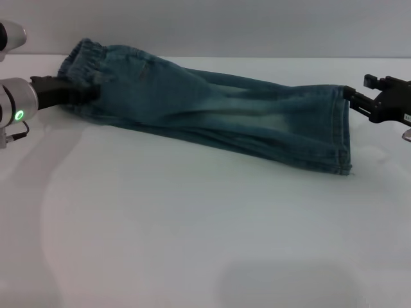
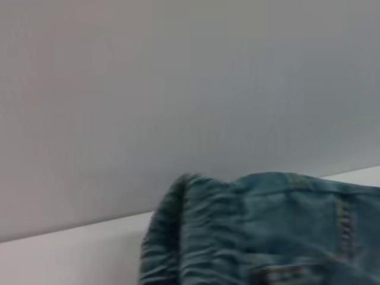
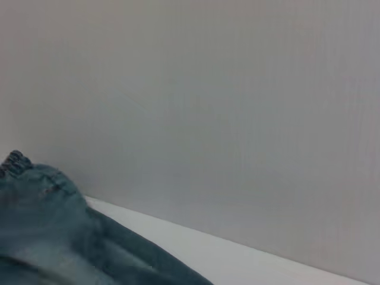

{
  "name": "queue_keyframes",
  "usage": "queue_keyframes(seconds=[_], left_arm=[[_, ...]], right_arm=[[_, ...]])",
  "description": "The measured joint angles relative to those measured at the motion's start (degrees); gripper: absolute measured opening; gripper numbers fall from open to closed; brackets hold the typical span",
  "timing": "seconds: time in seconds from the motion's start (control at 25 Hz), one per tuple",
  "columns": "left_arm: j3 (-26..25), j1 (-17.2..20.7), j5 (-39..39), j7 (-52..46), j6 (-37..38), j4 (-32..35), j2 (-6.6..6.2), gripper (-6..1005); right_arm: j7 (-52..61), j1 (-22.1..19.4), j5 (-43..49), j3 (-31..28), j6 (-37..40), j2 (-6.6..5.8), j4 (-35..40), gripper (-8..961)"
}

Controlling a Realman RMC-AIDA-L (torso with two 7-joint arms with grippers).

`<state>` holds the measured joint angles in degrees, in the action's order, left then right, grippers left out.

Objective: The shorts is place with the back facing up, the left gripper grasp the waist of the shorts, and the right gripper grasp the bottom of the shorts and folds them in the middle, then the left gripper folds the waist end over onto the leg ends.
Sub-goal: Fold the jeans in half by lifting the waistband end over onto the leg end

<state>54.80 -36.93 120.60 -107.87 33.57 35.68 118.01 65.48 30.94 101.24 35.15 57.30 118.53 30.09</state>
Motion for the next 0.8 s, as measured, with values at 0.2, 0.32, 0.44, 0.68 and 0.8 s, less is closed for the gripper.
queue_keyframes(seconds=[0.2,0.32,0.44,0.68,0.8], left_arm=[[0.34,-0.87,-0.17,-0.38,0.56,0.0,0.11,702],[0.33,-1.24,-0.2,-0.1,0.24,-0.35,0.24,700],[0.32,-1.25,-0.2,-0.05,-0.15,-0.49,0.23,698],[-0.11,-0.58,-0.09,-0.56,-1.96,-0.37,-0.1,693],[-0.37,1.02,0.1,-0.77,-4.65,-0.51,-0.36,691]], right_arm=[[0.04,0.0,0.0,0.0,0.3,0.16,-0.16,519],[0.06,0.0,0.0,0.01,0.6,0.22,-0.22,519],[0.07,0.0,0.0,0.01,0.66,0.22,-0.31,519],[0.08,-0.14,0.0,-0.06,0.73,0.21,-0.38,518],[0.08,-0.29,0.0,-0.02,0.9,0.2,-0.39,518]])
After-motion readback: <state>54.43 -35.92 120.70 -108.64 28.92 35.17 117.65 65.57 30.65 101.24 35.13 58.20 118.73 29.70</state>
